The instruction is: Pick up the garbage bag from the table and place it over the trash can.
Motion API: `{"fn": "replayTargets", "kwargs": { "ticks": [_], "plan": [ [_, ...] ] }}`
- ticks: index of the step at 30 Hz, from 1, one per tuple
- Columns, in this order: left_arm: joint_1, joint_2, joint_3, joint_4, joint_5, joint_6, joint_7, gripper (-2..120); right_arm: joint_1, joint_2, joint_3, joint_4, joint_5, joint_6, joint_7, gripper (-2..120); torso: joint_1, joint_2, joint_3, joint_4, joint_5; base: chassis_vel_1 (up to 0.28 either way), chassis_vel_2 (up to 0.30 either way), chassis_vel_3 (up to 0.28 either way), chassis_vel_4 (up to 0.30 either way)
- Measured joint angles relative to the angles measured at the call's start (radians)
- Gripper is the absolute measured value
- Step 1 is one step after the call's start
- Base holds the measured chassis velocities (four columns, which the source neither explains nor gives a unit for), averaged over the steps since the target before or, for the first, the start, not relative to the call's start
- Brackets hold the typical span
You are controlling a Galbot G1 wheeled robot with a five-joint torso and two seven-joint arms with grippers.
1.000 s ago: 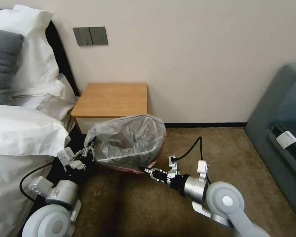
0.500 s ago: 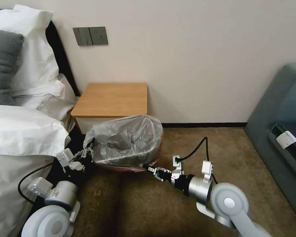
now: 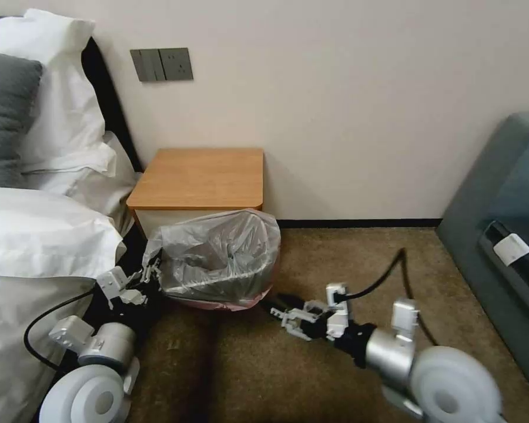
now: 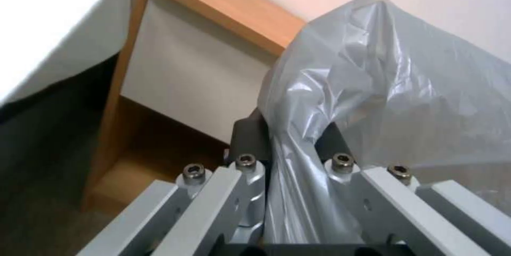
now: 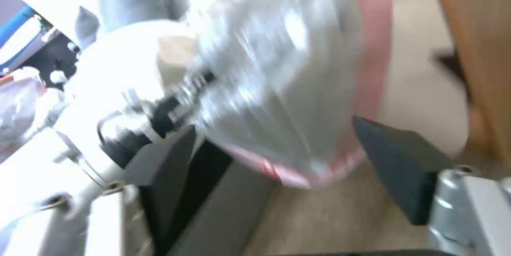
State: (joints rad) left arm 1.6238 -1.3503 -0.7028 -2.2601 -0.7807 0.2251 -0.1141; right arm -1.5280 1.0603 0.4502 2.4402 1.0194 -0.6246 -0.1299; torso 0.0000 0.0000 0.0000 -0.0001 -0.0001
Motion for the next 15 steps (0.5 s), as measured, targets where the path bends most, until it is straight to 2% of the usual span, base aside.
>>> {"fn": "replayTargets", "kwargs": {
  "ticks": [2, 3, 4, 6, 7, 9, 10, 11, 14, 15],
  "plan": [
    [0.005, 0.003, 0.005, 0.0, 0.05, -0.002, 0.0, 9, 0.013, -0.018, 0.028, 0.04, -0.029, 0.032, -0.012, 92, 0.0, 0.0, 0.0, -0.0002, 0.0001, 0.0, 0.0, 0.0, 0.0],
    [0.005, 0.003, 0.005, 0.0, 0.05, -0.002, 0.0, 9, 0.013, -0.018, 0.028, 0.04, -0.029, 0.032, -0.012, 92, 0.0, 0.0, 0.0, -0.0002, 0.0001, 0.0, 0.0, 0.0, 0.0],
    [0.009, 0.006, 0.01, 0.0, 0.077, -0.004, 0.003, 9, 0.046, -0.044, 0.031, 0.053, -0.079, 0.076, -0.031, 93, 0.0, 0.0, 0.0, 0.0, 0.0001, 0.0, 0.0, 0.0, 0.0],
    [0.013, 0.011, 0.02, 0.0, 0.114, -0.007, 0.008, 9, 0.121, -0.1, 0.011, 0.055, -0.166, 0.132, -0.061, 85, 0.0, 0.0, 0.0, 0.0, 0.0002, 0.0, 0.0, 0.0, 0.0],
    [0.013, 0.011, 0.02, 0.0, 0.114, -0.007, 0.008, 9, 0.121, -0.1, 0.011, 0.055, -0.166, 0.132, -0.061, 85, 0.0, 0.0, 0.0, 0.0, 0.0002, 0.0, 0.0, 0.0, 0.0],
    [0.013, 0.014, 0.027, 0.0, 0.141, -0.012, 0.014, 9, 0.197, -0.144, -0.017, 0.046, -0.226, 0.147, -0.089, 77, 0.0, 0.0, 0.0, 0.0001, 0.0001, 0.0, 0.0, 0.0, 0.0],
    [0.015, 0.015, 0.033, -0.001, 0.167, -0.019, 0.021, 9, 0.286, -0.185, -0.051, 0.027, -0.293, 0.146, -0.126, 70, 0.0, 0.0, 0.0, 0.0001, 0.0002, 0.0, 0.0, 0.0, 0.0],
    [0.015, 0.015, 0.033, -0.001, 0.167, -0.019, 0.021, 9, 0.286, -0.185, -0.051, 0.027, -0.293, 0.146, -0.126, 70, 0.0, 0.0, 0.0, 0.0001, 0.0002, 0.0, 0.0, 0.0, 0.0],
    [0.025, 0.016, 0.042, -0.011, 0.202, -0.028, 0.027, 9, 0.48, -0.249, -0.206, -0.021, -0.414, 0.132, -0.205, 57, 0.0, 0.0, 0.0, 0.0002, 0.0001, 0.0, 0.0, 0.0, 0.0],
    [0.025, 0.016, 0.042, -0.011, 0.202, -0.028, 0.027, 9, 0.48, -0.249, -0.206, -0.021, -0.414, 0.132, -0.205, 57, 0.0, 0.0, 0.0, 0.0002, 0.0001, 0.0, 0.0, 0.0, 0.0]
  ]
}}
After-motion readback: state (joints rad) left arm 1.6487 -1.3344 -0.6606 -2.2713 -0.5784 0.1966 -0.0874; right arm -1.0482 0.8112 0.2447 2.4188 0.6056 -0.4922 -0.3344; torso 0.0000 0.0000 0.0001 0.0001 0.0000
